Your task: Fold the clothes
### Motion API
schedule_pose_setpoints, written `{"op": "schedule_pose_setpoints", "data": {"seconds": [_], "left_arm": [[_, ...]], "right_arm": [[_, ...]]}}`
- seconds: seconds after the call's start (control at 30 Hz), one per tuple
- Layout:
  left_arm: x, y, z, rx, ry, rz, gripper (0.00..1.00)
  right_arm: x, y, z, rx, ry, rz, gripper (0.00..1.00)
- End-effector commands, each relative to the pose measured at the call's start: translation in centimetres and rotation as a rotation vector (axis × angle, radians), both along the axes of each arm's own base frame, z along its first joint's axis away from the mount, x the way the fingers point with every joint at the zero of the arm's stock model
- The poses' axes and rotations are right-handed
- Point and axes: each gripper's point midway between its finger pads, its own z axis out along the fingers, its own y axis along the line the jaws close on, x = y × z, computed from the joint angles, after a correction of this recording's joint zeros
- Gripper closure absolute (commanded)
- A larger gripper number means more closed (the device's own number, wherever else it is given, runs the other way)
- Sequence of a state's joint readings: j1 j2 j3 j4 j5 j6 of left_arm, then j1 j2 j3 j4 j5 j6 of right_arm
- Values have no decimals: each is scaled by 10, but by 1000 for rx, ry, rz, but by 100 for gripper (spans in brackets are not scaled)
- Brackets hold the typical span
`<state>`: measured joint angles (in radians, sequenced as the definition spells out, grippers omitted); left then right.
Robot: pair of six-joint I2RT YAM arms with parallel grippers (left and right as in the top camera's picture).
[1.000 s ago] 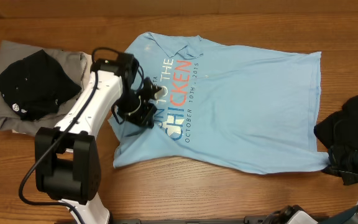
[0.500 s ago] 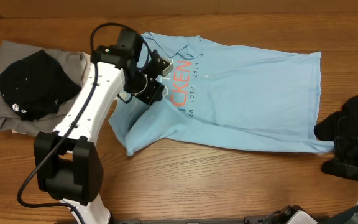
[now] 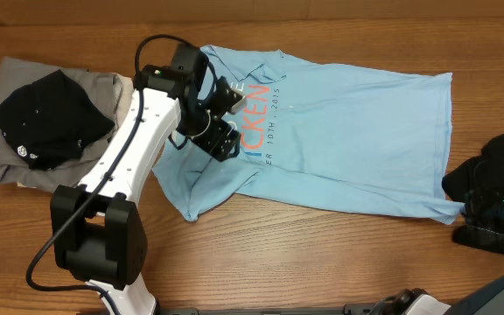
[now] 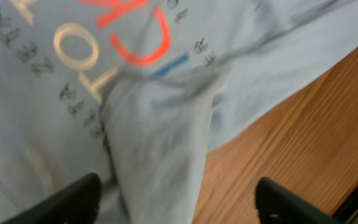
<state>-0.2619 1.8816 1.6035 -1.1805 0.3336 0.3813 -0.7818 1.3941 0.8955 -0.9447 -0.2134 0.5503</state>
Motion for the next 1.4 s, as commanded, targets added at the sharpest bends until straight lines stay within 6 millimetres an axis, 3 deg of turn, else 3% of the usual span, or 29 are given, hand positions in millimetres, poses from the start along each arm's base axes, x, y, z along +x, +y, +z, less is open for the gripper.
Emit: {"op": "schedule_pose_setpoints", "data": {"seconds": [0.0, 0.2, 0.4, 0.57, 0.7, 0.8, 0.9, 0.97, 1.03, 1.27, 1.37], "left_arm": [[-3, 28, -14, 144, 36, 86, 8], [-35, 41, -56, 172, 172, 175, 10], [-43, 48, -92, 127, 200, 265, 11], [-42, 41, -99, 37, 205, 283, 15], [-45, 23, -95, -78, 238, 272, 28], [-51, 20, -98, -85, 253, 266, 34], [-60, 23, -105, -70, 277, 268, 37], [-65, 33, -112, -19, 283, 293, 44], [-67, 43, -118, 21, 288, 324, 45], [-57, 47, -117, -19, 266, 355, 57], [-50, 50, -115, -26, 248, 366, 55]], "right_arm": [[1, 3, -1, 13, -2, 0, 96], [0, 3, -1, 14, 0, 0, 96], [-1, 4, -2, 17, 3, 0, 96], [-1, 4, -2, 20, 6, 0, 96], [-1, 4, -2, 20, 6, 1, 96], [-1, 4, -2, 20, 6, 1, 96], [-2, 5, -2, 21, 7, 1, 96], [-2, 5, -2, 22, 8, 1, 96], [-2, 5, -2, 22, 8, 1, 96], [-2, 5, -2, 23, 9, 1, 96], [-3, 6, -2, 25, 11, 1, 96]]}}
